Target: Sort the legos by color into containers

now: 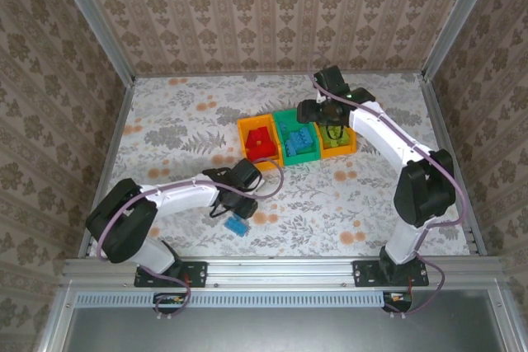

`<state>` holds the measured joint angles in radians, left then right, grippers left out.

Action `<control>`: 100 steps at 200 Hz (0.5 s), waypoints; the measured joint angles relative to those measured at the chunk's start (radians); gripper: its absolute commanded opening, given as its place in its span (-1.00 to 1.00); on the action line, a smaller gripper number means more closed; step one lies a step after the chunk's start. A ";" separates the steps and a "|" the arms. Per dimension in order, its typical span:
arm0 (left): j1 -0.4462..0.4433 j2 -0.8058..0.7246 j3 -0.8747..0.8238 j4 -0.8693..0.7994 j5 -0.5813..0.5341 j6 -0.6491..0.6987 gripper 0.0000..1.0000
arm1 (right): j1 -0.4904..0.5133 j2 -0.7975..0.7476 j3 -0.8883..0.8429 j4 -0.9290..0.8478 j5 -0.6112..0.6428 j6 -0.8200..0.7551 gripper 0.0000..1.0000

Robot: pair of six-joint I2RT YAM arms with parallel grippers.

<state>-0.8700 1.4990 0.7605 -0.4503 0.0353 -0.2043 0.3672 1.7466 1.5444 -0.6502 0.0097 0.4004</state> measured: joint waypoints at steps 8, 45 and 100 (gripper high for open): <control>0.000 0.000 0.011 -0.001 0.003 0.000 -0.45 | -0.006 -0.016 -0.018 0.005 0.000 0.002 0.42; 0.000 0.000 0.099 -0.002 0.008 0.008 -0.51 | -0.019 -0.103 -0.122 0.036 0.001 0.019 0.43; 0.049 0.035 0.323 0.064 0.089 0.027 -0.51 | -0.019 -0.262 -0.365 0.090 0.011 0.031 0.48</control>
<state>-0.8211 1.5337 1.0840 -0.3866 0.1246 -0.1772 0.3481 1.4841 1.1797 -0.5598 0.0204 0.4316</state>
